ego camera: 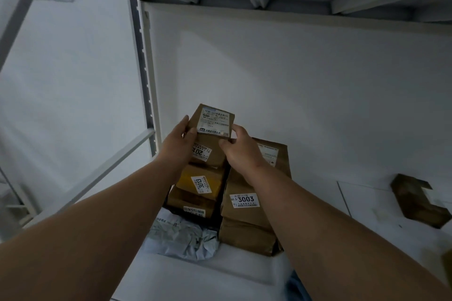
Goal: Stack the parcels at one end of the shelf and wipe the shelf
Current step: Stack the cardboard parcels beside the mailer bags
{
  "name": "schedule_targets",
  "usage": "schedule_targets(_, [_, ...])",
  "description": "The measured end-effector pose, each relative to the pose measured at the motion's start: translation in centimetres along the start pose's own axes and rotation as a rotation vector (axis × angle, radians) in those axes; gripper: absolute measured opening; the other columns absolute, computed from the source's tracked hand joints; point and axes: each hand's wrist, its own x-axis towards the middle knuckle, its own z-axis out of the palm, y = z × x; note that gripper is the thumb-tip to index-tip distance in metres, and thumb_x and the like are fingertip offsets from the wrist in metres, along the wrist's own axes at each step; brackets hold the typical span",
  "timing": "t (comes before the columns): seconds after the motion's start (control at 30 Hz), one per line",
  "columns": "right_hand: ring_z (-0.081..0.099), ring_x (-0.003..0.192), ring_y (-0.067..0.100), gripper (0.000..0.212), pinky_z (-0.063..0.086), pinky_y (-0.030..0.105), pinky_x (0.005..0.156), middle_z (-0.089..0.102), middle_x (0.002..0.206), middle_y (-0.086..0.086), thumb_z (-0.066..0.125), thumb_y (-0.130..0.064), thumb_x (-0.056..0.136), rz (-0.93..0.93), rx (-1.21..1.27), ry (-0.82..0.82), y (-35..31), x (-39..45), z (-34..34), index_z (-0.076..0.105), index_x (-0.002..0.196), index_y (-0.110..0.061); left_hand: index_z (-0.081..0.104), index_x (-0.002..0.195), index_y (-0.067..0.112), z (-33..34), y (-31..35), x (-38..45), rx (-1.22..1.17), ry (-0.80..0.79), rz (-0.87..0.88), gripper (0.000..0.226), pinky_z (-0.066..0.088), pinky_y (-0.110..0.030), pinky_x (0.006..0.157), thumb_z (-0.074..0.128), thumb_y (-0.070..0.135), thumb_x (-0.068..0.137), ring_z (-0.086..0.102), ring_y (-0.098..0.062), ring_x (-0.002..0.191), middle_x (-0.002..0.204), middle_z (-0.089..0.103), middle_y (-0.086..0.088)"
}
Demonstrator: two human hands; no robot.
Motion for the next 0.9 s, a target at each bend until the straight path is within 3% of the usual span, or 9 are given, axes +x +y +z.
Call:
schedule_targets(0.13, [0.061,0.111,0.024,0.048,0.047,0.051,0.097,0.062,0.124,-0.001,0.049,-0.039,0.091,-0.002,-0.102,0.02,1.0,0.5,0.3,0.04,0.138,-0.035,0.024,0.15,0.036,0.1,-1.0,0.4,0.03,0.025,-0.026,0.054,0.055,-0.044,0.091,0.042,0.043,0.099,0.064,-0.02,0.103,0.133,0.054,0.0])
schedule_targets(0.27, [0.06,0.099,0.018,0.043,0.053,0.047,0.09,0.058,0.113,-0.008,0.055,-0.032,0.092,-0.015,-0.021,0.097,1.0,0.3,-0.6,0.048,0.134,-0.027,0.028,0.147,0.036,0.3,-1.0,0.7,0.081,0.12,-0.002,0.068,0.05,-0.049,0.097,0.039,0.066,0.087,0.054,-0.026,0.122,0.147,0.044,-0.002])
schedule_targets(0.33, [0.059,0.095,0.016,0.044,0.055,0.047,0.087,0.059,0.117,-0.003,0.057,-0.03,0.093,-0.003,0.05,0.143,1.1,0.2,-0.9,0.049,0.135,-0.022,0.032,0.145,0.035,0.6,-0.7,0.6,0.133,0.186,0.045,0.079,0.048,-0.051,0.099,0.034,0.074,0.077,0.049,-0.027,0.127,0.146,0.044,-0.003])
schedule_targets(0.43, [0.056,0.112,0.018,0.044,0.053,0.043,0.091,0.057,0.131,0.002,0.057,-0.032,0.091,0.01,0.092,0.2,1.3,-0.1,-1.2,0.05,0.134,-0.023,0.038,0.144,0.03,1.8,0.6,-0.2,0.264,0.229,0.164,0.074,0.039,-0.053,0.106,0.032,0.066,0.08,0.041,-0.027,0.133,0.145,0.044,-0.005])
schedule_targets(0.53, [0.054,0.103,0.012,0.04,0.046,0.027,0.083,0.059,0.126,0.0,0.055,-0.025,0.094,-0.016,0.109,0.212,1.9,-0.9,-2.4,0.053,0.133,-0.018,0.049,0.139,0.022,3.7,2.2,-1.3,0.409,0.254,0.321,0.048,0.031,-0.048,0.112,0.042,0.041,0.095,0.04,-0.026,0.132,0.141,0.048,-0.004])
schedule_targets(0.67, [0.062,0.1,0.016,0.022,0.05,0.029,0.081,0.061,0.101,-0.007,0.054,-0.027,0.095,-0.011,0.119,0.23,2.7,-2.3,-4.9,0.064,0.112,-0.017,0.068,0.106,0.012,7.0,4.3,-2.9,0.32,0.178,0.371,0.033,0.048,-0.04,0.094,0.048,0.035,0.093,0.058,-0.023,0.106,0.11,0.063,0.0])
schedule_targets(0.8, [0.068,0.087,0.029,0.026,0.056,0.04,0.076,0.07,0.089,0.01,0.061,-0.033,0.09,0.02,0.094,0.242,4.7,-3.8,-8.7,0.059,0.069,-0.018,0.068,0.093,0.004,11.2,5.6,-5.0,0.355,0.029,0.327,0.041,0.052,-0.039,0.076,0.045,0.038,0.097,0.063,-0.027,0.084,0.093,0.068,-0.01])
schedule_targets(0.87, [0.068,0.091,0.031,0.019,0.052,0.034,0.074,0.071,0.093,0.013,0.063,-0.025,0.089,0.06,0.104,0.208,6.3,-4.7,-11.2,0.062,0.072,-0.016,0.065,0.089,0.001,13.7,5.9,-6.3,0.357,-0.025,0.31,0.044,0.049,-0.036,0.07,0.045,0.039,0.098,0.061,-0.027,0.077,0.083,0.066,-0.008])
schedule_targets(0.9, [0.067,0.096,0.029,0.007,0.051,0.032,0.077,0.071,0.1,0.014,0.062,-0.017,0.089,0.083,0.109,0.172,7.2,-5.2,-12.6,0.067,0.086,-0.014,0.064,0.087,0.001,15.2,5.8,-7.0,0.35,-0.053,0.294,0.043,0.046,-0.034,0.068,0.045,0.038,0.098,0.06,-0.026,0.075,0.081,0.064,-0.008])
